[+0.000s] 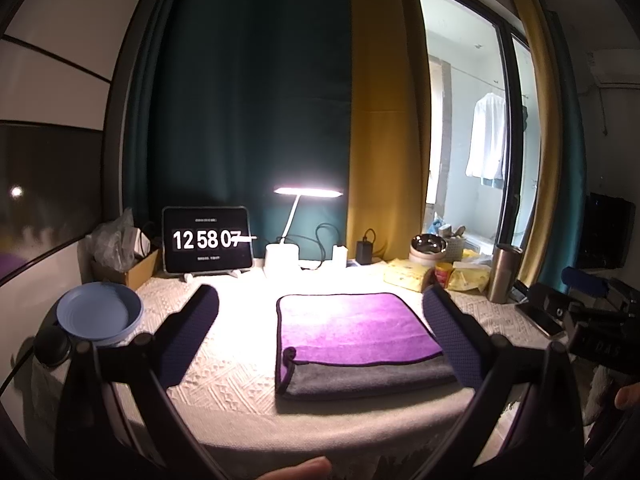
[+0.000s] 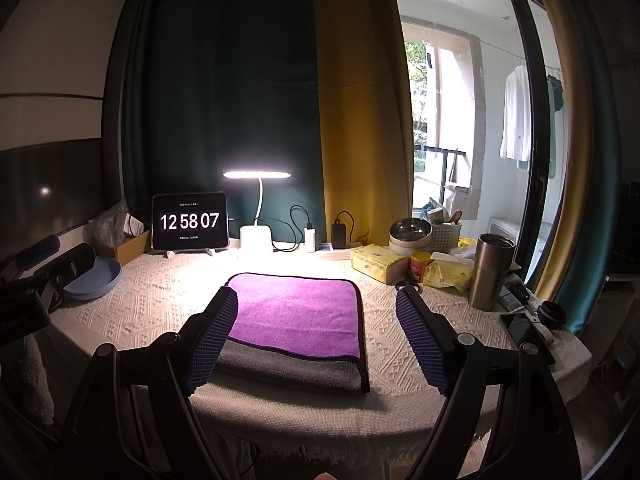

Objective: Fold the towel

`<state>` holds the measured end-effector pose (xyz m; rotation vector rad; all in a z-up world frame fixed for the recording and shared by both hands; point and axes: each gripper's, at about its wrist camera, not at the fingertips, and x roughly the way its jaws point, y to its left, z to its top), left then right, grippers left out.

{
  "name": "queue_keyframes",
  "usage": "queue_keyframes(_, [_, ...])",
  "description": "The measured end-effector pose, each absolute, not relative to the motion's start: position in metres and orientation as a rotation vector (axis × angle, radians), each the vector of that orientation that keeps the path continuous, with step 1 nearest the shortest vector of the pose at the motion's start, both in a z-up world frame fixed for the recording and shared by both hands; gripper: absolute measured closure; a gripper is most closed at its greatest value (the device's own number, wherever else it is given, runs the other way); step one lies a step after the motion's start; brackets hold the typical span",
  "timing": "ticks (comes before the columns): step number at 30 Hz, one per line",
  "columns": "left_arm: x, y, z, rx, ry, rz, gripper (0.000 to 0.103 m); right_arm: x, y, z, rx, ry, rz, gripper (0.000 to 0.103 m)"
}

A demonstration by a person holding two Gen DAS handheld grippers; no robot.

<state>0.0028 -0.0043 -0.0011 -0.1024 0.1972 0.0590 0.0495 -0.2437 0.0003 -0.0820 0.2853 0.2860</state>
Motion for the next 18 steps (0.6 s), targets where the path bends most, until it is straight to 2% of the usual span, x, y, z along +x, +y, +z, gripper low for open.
queue_keyframes(18, [0.0029, -0.0049, -0.0025, -0.101, 0.200, 0.055, 0.001, 0.0487, -0.2412, -0.0012, -0.083, 0.288, 0.290, 0.019])
